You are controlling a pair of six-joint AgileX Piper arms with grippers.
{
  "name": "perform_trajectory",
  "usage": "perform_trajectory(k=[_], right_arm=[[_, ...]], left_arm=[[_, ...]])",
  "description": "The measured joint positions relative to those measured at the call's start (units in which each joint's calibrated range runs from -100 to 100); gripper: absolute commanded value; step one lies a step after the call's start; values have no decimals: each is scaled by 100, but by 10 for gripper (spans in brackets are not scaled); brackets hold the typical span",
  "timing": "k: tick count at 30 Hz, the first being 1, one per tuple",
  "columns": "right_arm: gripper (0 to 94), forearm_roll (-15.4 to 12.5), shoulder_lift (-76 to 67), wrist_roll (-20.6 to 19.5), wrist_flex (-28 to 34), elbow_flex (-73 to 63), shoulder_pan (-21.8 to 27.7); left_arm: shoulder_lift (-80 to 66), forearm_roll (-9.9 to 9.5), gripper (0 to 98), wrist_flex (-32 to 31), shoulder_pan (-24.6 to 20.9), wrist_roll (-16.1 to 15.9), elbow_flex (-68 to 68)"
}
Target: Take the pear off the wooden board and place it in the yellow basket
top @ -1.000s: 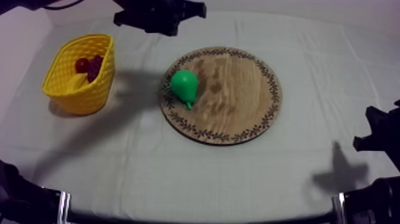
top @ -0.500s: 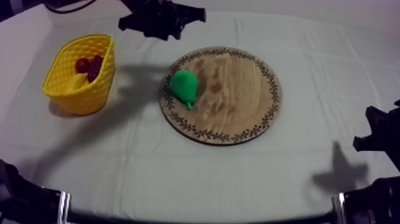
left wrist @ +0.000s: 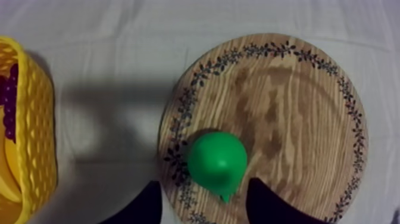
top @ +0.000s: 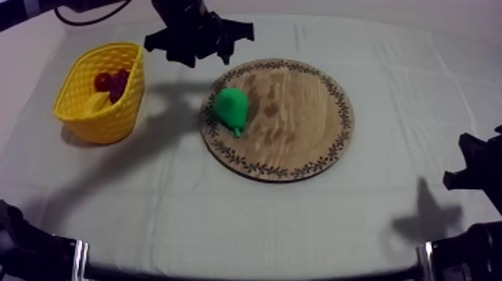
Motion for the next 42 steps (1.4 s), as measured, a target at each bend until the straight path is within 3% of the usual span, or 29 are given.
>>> perform_trajectory(k=[14,31,42], right_arm=[[3,0,0,0,0,0,0],[3,0,0,0,0,0,0],[3,0,0,0,0,0,0]], left_arm=[[500,615,693,-20,-100,-237,106],[1663,897,676,-93,-191,-200,-588],[2270,1163,691,-154,-241,-360,-858]])
